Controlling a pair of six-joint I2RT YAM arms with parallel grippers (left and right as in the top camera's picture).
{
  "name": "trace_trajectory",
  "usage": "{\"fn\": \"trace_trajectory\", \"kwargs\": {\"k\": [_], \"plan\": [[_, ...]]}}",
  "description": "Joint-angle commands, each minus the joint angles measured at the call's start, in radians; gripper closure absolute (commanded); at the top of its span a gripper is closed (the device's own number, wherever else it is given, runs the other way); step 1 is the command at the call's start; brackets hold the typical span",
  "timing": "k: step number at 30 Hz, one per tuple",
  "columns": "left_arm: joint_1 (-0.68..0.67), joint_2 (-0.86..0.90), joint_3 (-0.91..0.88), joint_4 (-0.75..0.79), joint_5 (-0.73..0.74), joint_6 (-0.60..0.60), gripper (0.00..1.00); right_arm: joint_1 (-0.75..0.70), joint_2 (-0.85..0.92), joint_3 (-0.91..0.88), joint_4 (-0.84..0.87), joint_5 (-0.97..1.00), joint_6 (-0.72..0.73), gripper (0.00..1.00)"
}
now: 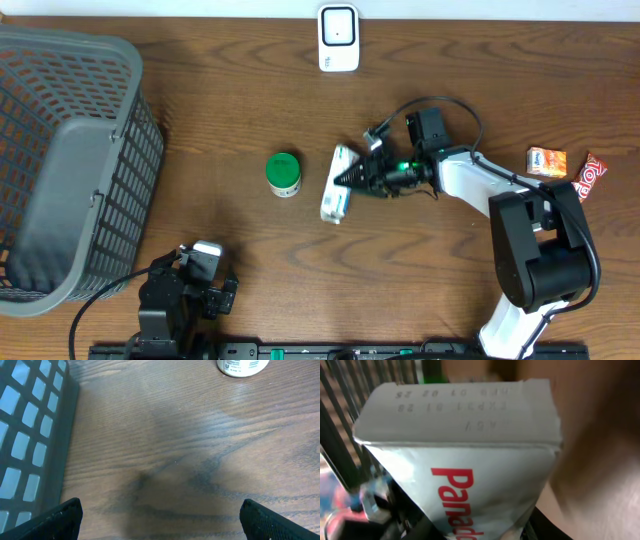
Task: Scan the item barcode
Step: 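Carry the Panadol box upward toward the scanner, then hold the Panadol box under the scanner with the right gripper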
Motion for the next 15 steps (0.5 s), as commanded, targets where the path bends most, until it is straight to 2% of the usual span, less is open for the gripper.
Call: {"fn": "trace_trajectory", "kwargs": {"k": [1,8,15], "plan": [[0.004,-0.005,-0.014,-0.048,0.006,0.002,0.02,-0.018,-0.023,0.025,0.079,0.043,0.195,0.81],[0.004,-0.005,-0.014,-0.048,0.006,0.002,0.02,-0.041,-0.023,0.177,0.087,0.150,0.211,0.83],[0.004,-0.005,-0.014,-0.048,0.006,0.002,0.02,-0.045,-0.023,0.321,0.087,0.354,0.188,0.88]]}}
